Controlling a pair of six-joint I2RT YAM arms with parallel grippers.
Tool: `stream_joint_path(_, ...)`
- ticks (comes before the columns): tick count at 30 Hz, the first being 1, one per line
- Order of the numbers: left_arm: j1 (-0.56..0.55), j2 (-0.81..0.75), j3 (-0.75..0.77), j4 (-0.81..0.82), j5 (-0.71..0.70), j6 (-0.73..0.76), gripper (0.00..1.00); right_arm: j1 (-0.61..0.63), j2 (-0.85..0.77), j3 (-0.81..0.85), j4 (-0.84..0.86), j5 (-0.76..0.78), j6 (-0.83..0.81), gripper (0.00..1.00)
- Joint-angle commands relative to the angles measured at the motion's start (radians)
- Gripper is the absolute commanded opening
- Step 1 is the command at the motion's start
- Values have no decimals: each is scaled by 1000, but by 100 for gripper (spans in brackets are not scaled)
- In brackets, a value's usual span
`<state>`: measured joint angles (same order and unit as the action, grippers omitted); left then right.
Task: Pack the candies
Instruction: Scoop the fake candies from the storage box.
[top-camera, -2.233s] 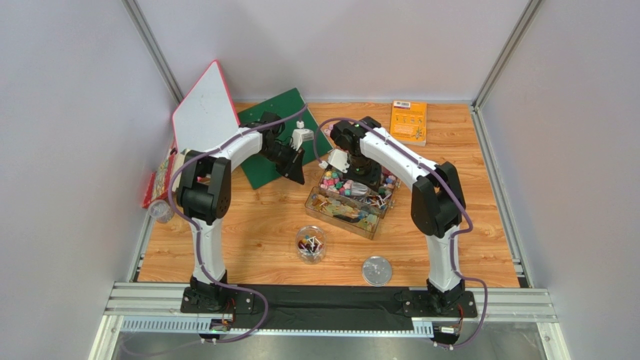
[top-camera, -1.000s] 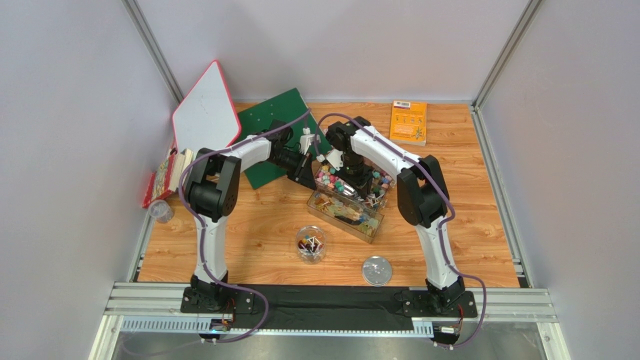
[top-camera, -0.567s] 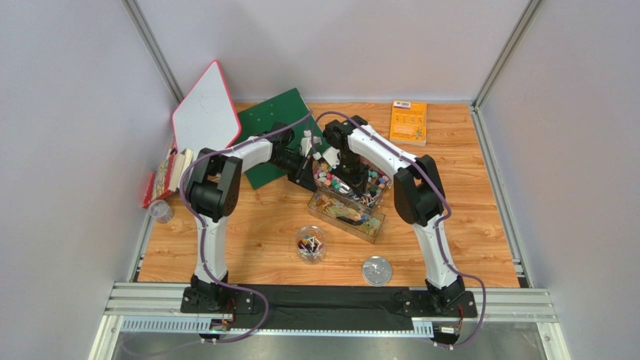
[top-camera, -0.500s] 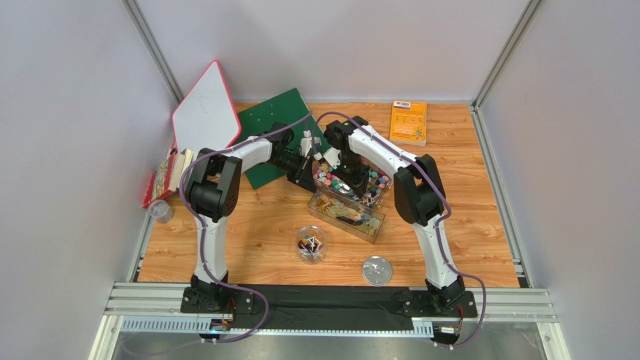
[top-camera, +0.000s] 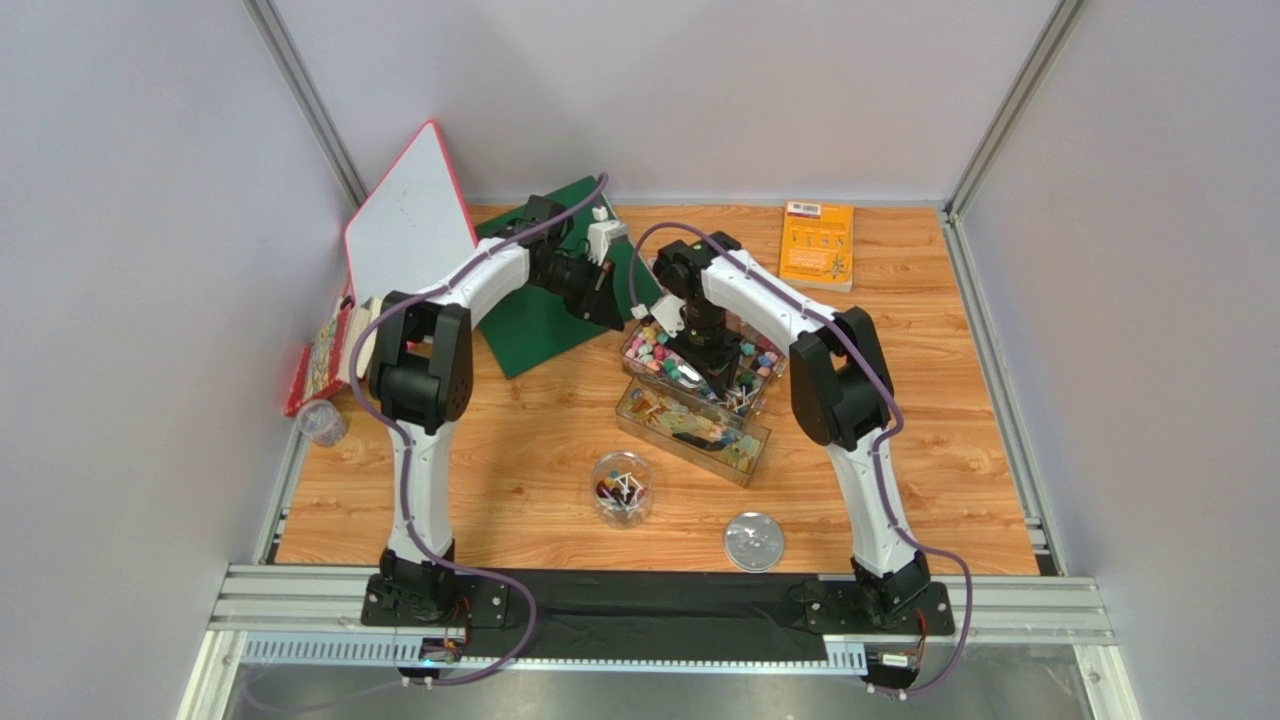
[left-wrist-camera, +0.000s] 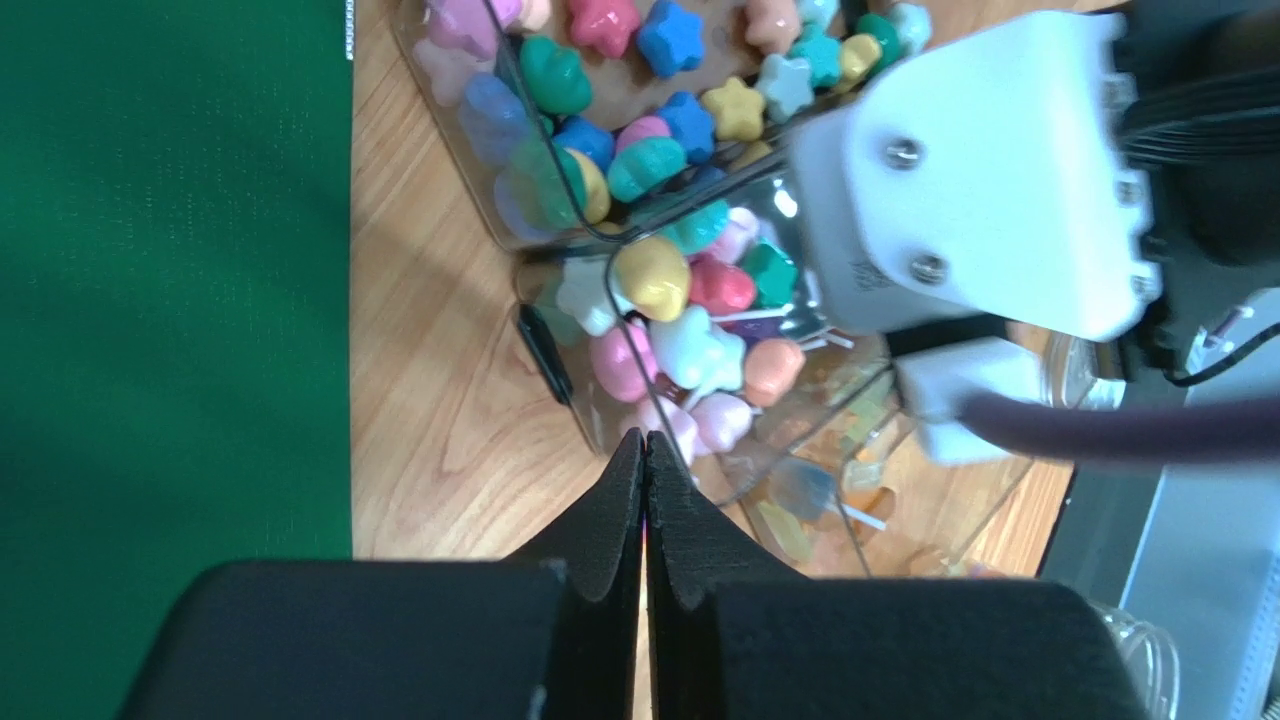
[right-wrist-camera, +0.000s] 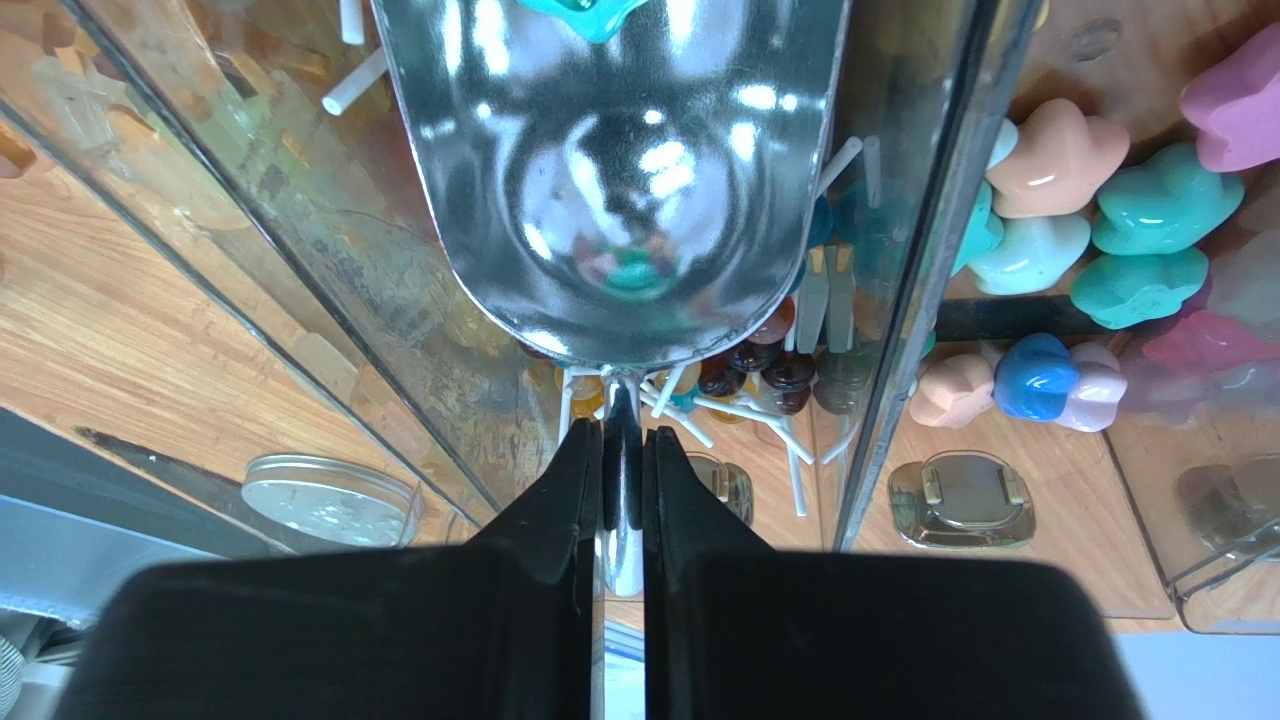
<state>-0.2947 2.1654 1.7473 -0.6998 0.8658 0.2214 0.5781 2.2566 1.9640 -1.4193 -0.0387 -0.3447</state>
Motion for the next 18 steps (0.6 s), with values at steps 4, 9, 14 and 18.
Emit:
stream_joint_path(4,-40,103,37,-13,15,-11,0,0,24,49,-75,-24,18,0)
stream_joint_path(9,-63,116,29,11,39,-34,0,6,49,82,-70,-18,23,0)
stream_joint_path(14,-103,116,26,22,53,-48,0,22,81,148,-64,-21,36,0)
stream_joint_path(18,-123,111,3,40,65,-63,0,32,98,180,-58,-36,50,0)
